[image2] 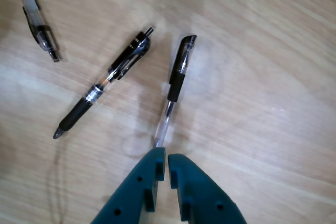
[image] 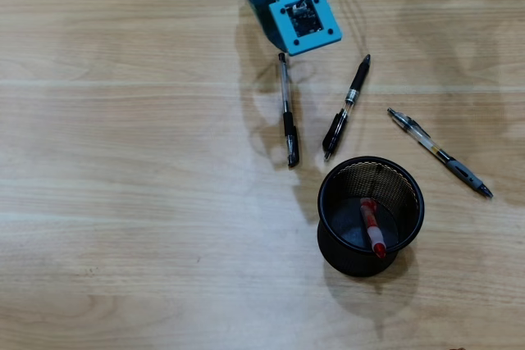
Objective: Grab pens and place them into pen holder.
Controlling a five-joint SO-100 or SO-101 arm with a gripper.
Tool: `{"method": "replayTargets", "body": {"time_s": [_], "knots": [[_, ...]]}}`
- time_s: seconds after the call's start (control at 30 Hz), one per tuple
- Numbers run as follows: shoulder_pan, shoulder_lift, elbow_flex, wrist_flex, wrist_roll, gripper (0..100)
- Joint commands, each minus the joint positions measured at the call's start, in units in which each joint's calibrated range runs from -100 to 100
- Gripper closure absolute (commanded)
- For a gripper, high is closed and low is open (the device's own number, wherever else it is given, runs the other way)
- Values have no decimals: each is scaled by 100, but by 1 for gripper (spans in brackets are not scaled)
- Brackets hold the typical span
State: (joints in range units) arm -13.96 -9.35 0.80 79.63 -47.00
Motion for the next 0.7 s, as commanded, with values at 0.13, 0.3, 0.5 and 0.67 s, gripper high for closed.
{"method": "replayTargets", "body": {"time_s": [0.13, 0.3, 0.5, 0.67], "knots": [[-17, 327, -17, -532, -253, 96], [-163, 769, -26, -532, -421, 85], [-200, 1194, -7, -459, -510, 87], [-227, 1618, 137, -551, -515, 87]]}}
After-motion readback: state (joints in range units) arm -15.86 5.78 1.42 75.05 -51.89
